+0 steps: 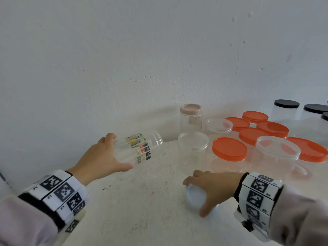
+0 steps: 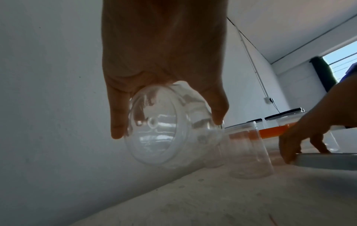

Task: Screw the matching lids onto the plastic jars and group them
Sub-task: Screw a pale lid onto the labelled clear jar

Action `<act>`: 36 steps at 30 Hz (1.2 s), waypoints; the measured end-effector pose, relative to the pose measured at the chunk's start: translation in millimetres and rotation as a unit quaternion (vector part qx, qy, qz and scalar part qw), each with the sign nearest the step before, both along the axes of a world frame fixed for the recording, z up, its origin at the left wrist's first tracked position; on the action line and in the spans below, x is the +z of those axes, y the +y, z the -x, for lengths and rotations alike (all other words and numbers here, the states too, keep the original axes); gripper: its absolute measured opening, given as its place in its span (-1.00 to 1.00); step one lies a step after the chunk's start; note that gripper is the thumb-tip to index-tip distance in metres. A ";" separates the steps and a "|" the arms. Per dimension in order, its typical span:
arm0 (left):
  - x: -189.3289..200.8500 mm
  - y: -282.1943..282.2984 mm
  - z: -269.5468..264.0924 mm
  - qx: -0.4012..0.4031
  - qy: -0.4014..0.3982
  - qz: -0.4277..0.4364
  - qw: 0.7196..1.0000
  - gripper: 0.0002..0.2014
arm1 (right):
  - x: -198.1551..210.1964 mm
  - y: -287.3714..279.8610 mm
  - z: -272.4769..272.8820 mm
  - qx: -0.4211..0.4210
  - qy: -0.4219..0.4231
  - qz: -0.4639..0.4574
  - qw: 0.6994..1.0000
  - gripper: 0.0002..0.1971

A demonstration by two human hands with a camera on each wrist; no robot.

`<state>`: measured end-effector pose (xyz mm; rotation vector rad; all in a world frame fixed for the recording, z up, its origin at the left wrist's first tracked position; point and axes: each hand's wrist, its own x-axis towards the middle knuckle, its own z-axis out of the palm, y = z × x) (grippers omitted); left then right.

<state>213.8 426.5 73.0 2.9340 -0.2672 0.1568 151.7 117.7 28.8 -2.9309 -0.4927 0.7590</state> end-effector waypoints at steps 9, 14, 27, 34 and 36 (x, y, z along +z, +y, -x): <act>-18.8 -14.4 4.7 0.005 0.083 0.220 0.972 0.07 | 35.5 -8.3 -2.2 -0.031 -0.080 -0.109 0.990 -0.09; -30.0 -27.4 6.0 0.025 0.124 0.333 0.934 0.16 | 55.6 -17.6 -4.4 -0.057 -0.155 -0.162 0.973 -0.10; -54.9 -71.8 21.2 -0.073 0.171 0.430 0.883 -0.36 | 97.6 -21.5 -17.8 -0.086 -0.230 -0.204 0.948 -0.10; -58.6 -91.8 26.1 -0.125 0.207 0.440 0.865 -0.11 | 111.8 -6.3 -23.0 -0.071 -0.215 -0.205 0.952 -0.11; -62.2 -94.3 27.3 -0.114 0.220 0.443 0.862 -0.01 | 117.6 -0.9 -23.4 -0.061 -0.203 -0.188 0.959 -0.12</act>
